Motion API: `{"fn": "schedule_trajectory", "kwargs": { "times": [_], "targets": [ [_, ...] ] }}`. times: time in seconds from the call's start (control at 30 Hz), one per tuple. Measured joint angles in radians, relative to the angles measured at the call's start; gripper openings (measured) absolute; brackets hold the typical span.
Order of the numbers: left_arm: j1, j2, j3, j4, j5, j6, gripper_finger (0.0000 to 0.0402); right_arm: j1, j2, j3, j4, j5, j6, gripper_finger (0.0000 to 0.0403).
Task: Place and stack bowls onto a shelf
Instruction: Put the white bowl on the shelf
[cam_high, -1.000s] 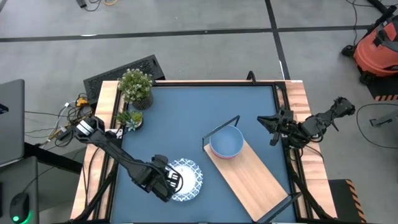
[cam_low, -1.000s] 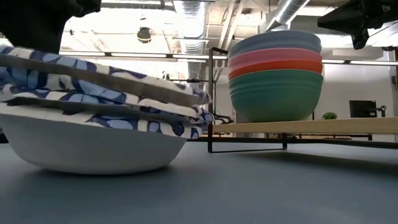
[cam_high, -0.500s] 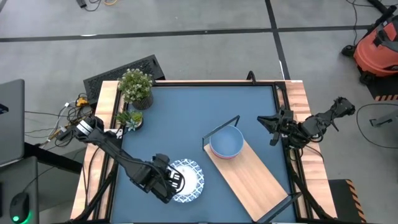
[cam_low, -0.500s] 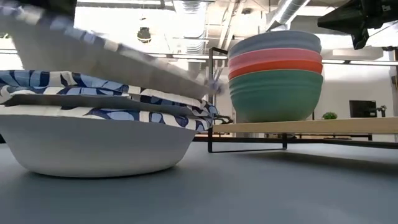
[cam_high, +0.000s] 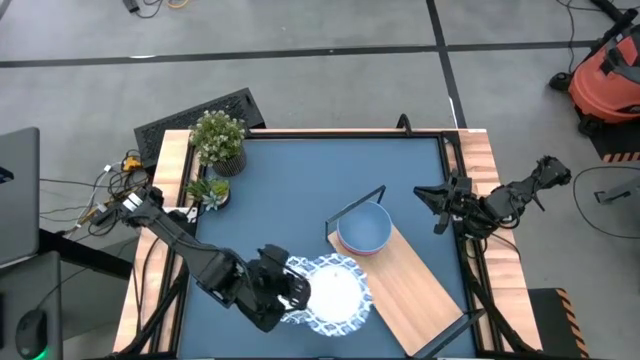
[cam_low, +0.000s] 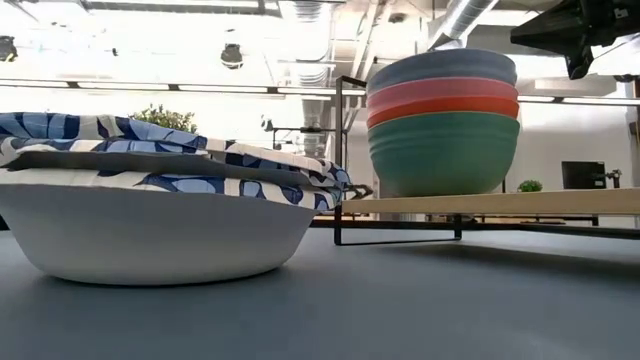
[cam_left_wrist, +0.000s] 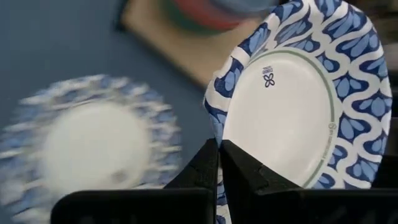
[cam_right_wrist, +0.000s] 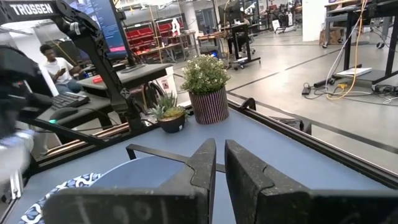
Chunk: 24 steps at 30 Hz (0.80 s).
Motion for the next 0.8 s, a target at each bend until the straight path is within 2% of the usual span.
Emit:
{"fn": "schedule_trajectory", "kwargs": {
  "times": [0.17,0.37,0.63,0.8],
  "targets": [
    [0.034,0.007,0.0,0.196,-0.048,0.128,0.0,0.0,0.0,0.0,0.0,0.0,0.0,0.0063],
    [0.076,0.024,0.0,0.326,-0.05,0.227,0.0,0.0,0.0,0.0,0.001,0.0,0.001,0.0063],
    [0.097,0.118,-0.001,0.568,0.026,0.295,0.0,0.0,0.001,0.0,-0.005,0.0,0.001,0.0063],
    [0.099,0.173,-0.001,0.624,-0.002,0.266,0.0,0.0,0.0,0.0,-0.012,0.0,0.001,0.0063]
  ]
}}
